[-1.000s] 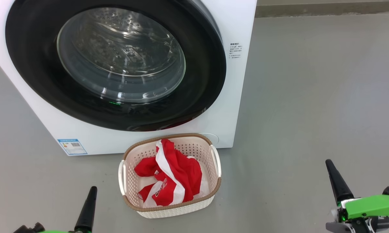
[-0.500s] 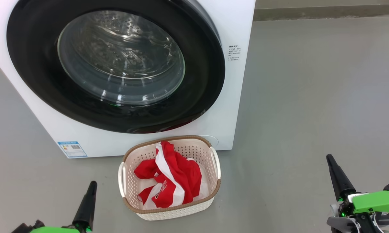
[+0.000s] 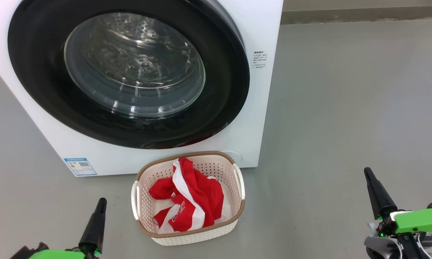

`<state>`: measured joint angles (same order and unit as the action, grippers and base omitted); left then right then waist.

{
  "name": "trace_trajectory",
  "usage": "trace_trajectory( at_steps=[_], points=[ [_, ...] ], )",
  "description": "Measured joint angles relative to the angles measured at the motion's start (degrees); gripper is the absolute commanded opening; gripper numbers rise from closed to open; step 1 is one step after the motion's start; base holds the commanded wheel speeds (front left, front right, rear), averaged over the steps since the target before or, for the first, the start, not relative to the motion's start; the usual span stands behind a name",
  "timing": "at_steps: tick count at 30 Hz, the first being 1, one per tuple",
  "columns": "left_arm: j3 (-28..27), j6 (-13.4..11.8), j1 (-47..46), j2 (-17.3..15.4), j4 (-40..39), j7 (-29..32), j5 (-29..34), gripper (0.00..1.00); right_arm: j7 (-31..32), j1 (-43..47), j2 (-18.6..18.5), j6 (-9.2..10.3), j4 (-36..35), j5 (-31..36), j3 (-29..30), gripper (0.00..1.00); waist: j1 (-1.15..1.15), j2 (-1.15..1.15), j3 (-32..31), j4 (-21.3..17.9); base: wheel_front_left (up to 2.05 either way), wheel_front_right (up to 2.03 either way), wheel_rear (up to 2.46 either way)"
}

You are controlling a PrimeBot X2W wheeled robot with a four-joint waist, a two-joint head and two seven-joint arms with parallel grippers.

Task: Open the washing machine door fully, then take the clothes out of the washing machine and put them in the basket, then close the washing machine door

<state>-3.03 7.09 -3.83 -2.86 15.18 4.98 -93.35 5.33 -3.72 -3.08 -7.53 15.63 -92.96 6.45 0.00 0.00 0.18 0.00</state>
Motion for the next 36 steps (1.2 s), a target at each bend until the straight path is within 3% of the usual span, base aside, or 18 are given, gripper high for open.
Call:
trace_trajectory(
  at_steps=[36],
  points=[
    [-0.51, 0.0, 0.0, 0.07, 0.0, 0.48, 0.05, 0.0, 0.23, 0.0, 0.1, 0.0, 0.0, 0.01, 0.3, 0.0, 0.0, 0.0, 0.0, 0.0, 0.0, 0.0, 0.0]
  ],
)
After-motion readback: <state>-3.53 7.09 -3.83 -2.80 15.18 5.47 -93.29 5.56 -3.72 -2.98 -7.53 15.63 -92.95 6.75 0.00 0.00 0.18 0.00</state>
